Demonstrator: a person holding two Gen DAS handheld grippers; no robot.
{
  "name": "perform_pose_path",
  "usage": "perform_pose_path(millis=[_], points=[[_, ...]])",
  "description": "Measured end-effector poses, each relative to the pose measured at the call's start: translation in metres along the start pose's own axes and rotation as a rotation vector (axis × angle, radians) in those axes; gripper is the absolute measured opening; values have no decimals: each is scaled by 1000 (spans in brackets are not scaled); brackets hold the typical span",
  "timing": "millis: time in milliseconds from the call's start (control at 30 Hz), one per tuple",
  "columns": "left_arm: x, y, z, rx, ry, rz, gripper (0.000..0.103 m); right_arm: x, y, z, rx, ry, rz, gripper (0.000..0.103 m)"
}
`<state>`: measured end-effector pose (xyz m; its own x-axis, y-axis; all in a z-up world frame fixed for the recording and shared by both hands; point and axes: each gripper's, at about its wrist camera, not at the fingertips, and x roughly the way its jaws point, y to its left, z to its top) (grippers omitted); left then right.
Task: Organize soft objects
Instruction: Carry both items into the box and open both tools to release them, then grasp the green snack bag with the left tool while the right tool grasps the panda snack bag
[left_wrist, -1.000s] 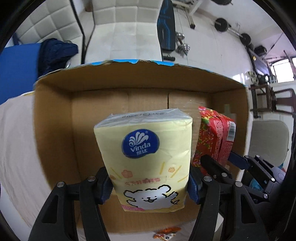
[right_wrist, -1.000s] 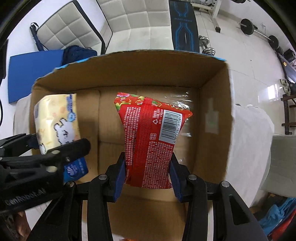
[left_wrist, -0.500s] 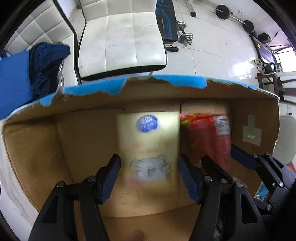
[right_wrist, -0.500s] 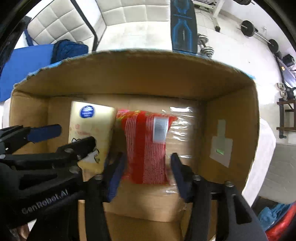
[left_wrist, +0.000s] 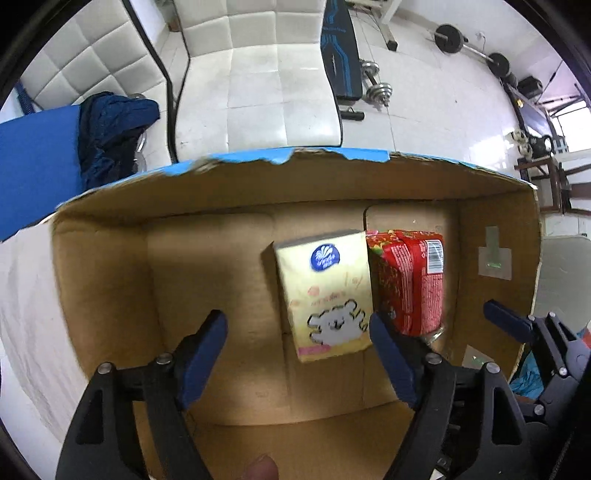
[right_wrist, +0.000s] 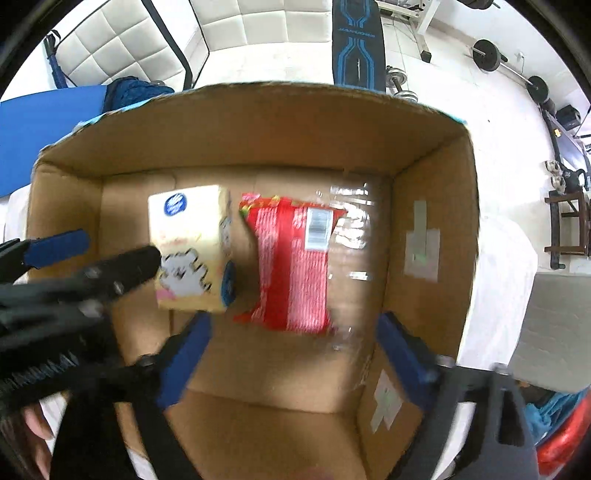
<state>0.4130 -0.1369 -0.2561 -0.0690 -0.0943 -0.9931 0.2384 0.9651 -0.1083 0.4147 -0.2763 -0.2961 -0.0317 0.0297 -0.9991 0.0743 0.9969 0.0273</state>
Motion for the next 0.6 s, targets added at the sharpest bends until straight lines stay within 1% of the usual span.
perform_pose_path(millis=[33,133,233,367,467,533,600], points=[[-7,3,-5,-18,-28,-9,79,-3,1,-4,-3,-10,0,103],[-20,11,-19,-50,-67,-48,79,-11,4,-18,-9,-38,-13,103],[-32,13,-33,-58,-96,-57,79,-23,5,-34,4,-69,9,103],[-53,12,-60,-65,-176,-7,79,-41,10,-60,6,-107,6,103],[-69,8,-81,-50,-220,20,79,-54,11,-80,15,-129,4,103],[-82,3,-97,-45,-269,68,79,-66,12,-95,13,-159,-10,103],[-94,-1,-112,-37,-310,98,79,-79,12,-111,13,-188,-11,103]])
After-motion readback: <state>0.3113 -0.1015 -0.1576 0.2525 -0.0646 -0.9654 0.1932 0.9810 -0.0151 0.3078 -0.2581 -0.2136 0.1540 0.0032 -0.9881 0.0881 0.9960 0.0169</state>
